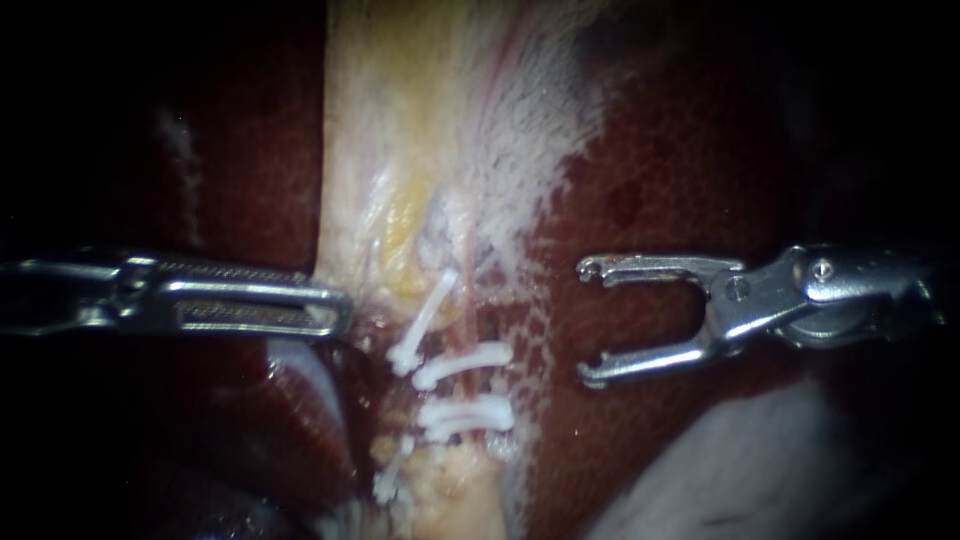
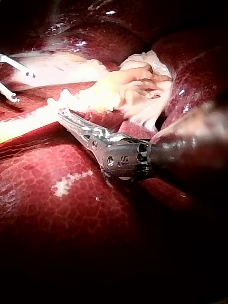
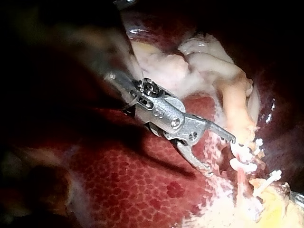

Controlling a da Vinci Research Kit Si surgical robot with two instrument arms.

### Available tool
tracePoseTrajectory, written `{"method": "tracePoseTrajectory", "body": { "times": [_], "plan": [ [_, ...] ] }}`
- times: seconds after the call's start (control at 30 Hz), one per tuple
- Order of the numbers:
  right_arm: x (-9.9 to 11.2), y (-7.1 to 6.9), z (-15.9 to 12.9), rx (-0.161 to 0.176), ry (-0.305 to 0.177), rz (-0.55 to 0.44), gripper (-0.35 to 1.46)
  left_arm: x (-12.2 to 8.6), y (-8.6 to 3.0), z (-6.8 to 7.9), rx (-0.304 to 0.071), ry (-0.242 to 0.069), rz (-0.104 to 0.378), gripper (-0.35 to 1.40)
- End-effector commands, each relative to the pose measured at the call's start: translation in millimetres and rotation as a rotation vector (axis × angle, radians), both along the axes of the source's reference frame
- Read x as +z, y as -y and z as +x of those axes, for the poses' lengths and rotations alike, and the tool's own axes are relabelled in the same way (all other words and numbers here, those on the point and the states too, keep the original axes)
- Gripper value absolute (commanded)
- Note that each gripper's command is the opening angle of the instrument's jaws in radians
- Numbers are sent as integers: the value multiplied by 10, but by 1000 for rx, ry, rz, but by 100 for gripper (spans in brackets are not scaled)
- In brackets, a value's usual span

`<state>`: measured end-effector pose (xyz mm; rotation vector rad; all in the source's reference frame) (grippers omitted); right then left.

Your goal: Going back third clip right tube

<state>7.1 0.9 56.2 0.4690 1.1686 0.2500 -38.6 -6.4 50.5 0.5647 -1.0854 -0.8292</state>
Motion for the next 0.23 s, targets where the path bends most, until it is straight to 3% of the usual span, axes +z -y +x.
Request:
{"method": "tracePoseTrajectory", "body": {
  "times": [0.03,0.23],
  "plan": [
    [0,0,0,0,0,0,60,0,0,0,1,1,0,-35],
    [-3,-1,-1,0,0,2,60,0,-1,0,1,1,0,-35]
  ]
}}
